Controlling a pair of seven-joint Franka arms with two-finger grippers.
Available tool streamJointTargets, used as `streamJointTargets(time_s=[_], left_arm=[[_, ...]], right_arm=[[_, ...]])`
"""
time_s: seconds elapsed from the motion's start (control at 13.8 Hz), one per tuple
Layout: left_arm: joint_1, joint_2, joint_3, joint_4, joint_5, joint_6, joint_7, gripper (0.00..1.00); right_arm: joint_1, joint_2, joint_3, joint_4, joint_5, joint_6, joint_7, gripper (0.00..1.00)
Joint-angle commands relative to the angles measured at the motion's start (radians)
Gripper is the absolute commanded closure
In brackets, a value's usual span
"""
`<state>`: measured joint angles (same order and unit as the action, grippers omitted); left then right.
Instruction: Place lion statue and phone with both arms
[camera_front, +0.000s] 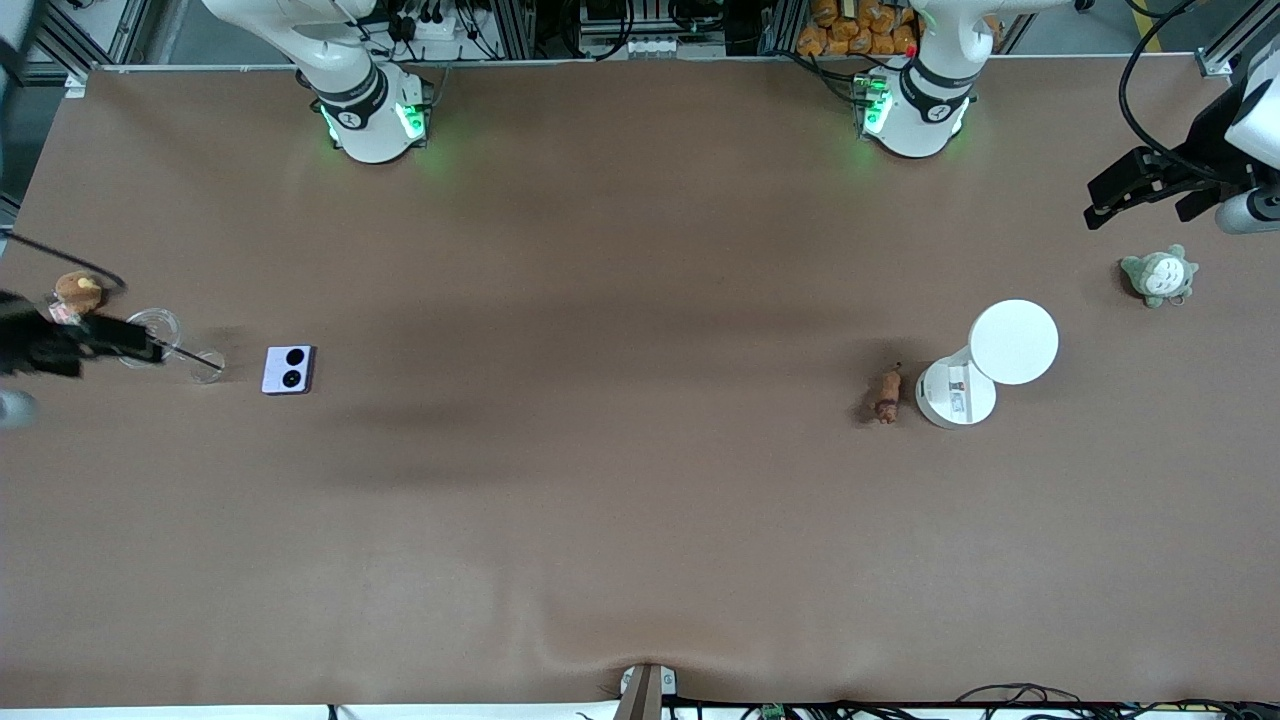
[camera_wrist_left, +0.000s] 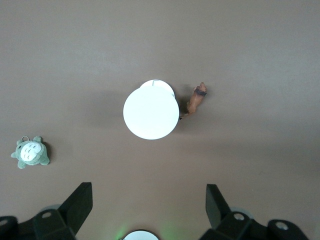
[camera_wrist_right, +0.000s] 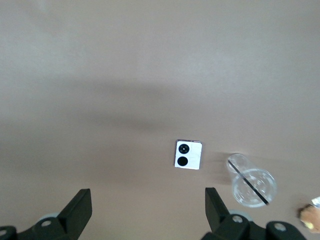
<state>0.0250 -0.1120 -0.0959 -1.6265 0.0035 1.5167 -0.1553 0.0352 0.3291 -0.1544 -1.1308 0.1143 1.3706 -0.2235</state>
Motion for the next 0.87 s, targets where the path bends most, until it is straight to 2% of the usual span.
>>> streamJointTargets(time_s=[0.0,0.07,0.22,0.36,0.51,0.8], left_arm=[[0.003,-0.020,-0.004,-0.007,0.015,-0.021,0.019,0.00],[0.003,-0.020,-0.004,-0.007,0.015,-0.021,0.019,0.00],[0.003,-0.020,-0.004,-0.006,0.013,-0.021,0.019,0.00],[0.003,-0.020,-0.004,-0.003,0.010,-0.021,0.019,0.00],[0.003,-0.021,-0.004,-0.004,0.007,-0.023,0.017,0.00],[0.003,-0.034,-0.004,-0.007,0.007,-0.041,0.017,0.00]], right_arm=[[-0.026,-0.128,0.055,-0.058,-0.114,-0.022,0.041,0.00],[-0.031,-0.172,0.087,-0.093,-0.164,-0.013,0.056,0.00],[-0.090,-0.276,0.162,-0.212,-0.177,0.033,0.056,0.00],[-0.092,-0.372,0.165,-0.349,-0.174,0.108,0.055,0.00],[-0.092,-0.401,0.159,-0.380,-0.162,0.093,0.041,0.00],[-0.086,-0.404,0.157,-0.362,-0.134,0.076,-0.019,0.00]])
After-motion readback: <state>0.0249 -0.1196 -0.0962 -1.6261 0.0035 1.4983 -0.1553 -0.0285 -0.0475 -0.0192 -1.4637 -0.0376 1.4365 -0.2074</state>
